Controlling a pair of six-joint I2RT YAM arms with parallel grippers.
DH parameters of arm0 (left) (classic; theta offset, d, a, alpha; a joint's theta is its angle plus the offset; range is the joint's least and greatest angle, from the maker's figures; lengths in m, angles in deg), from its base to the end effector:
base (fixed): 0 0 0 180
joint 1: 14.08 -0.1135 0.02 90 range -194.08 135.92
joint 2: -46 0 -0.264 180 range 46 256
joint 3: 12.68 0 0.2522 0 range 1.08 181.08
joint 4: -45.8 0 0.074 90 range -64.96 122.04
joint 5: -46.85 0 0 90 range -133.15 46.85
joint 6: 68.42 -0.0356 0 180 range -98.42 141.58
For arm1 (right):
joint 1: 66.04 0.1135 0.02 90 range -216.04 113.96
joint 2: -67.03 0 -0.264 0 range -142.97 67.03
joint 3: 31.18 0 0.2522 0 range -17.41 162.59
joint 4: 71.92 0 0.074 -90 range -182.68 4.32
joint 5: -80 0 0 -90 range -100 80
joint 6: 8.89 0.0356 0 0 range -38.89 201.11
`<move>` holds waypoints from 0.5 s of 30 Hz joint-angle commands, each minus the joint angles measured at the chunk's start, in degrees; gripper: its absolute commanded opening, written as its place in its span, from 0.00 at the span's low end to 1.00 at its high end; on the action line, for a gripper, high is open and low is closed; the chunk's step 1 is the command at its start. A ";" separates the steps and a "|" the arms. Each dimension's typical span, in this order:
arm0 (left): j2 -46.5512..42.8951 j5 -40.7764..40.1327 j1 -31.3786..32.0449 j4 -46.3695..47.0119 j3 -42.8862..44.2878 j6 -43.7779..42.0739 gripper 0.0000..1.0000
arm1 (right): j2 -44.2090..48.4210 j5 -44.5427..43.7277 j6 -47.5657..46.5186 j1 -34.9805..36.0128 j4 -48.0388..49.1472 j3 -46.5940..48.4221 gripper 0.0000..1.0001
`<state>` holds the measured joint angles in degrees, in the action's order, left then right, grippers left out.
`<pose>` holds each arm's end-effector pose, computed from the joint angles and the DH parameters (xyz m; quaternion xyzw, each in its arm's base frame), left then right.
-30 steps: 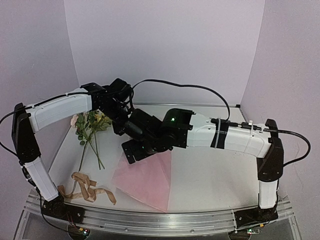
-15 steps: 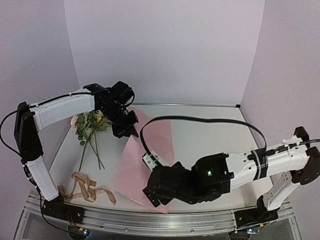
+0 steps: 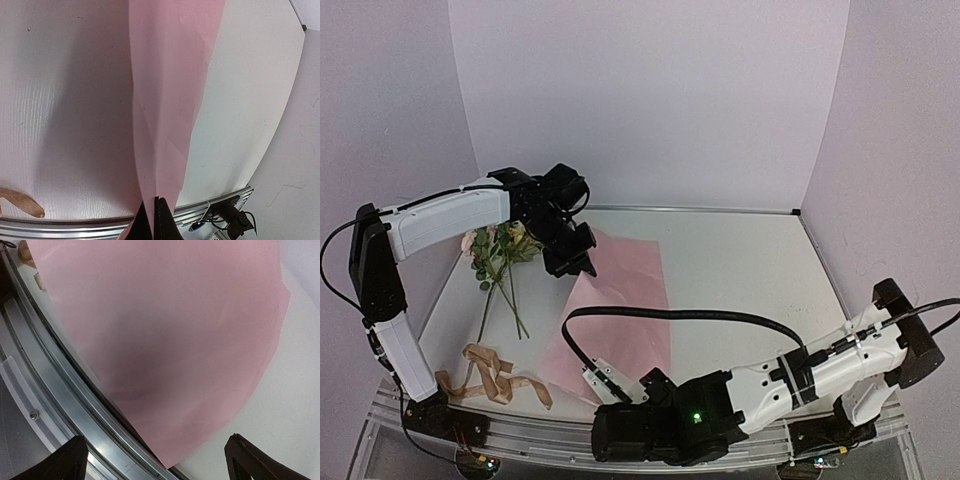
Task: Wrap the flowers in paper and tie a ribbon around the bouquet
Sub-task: Pass from the left arm to the right
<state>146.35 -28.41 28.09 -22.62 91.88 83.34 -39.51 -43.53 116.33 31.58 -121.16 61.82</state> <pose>0.2653 -0.2525 0.2941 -0.1363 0.9575 -0.2514 0.0379 -0.0319 0.3870 0.2153 -0.4240 0.8312 0.0944 0.3471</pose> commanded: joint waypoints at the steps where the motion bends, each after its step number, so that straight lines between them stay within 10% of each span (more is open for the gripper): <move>1: -1.11 -1.12 -0.18 -1.90 1.18 0.16 0.00 | -3.25 -4.85 0.42 0.48 -0.77 4.96 0.98; 15: -2.30 -0.95 0.01 -1.72 -0.41 0.73 0.00 | -10.58 -14.82 1.67 -2.28 -5.76 13.64 0.98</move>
<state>146.35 -28.41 28.09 -23.54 91.71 83.57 -47.94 -53.90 117.68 30.13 -124.82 71.61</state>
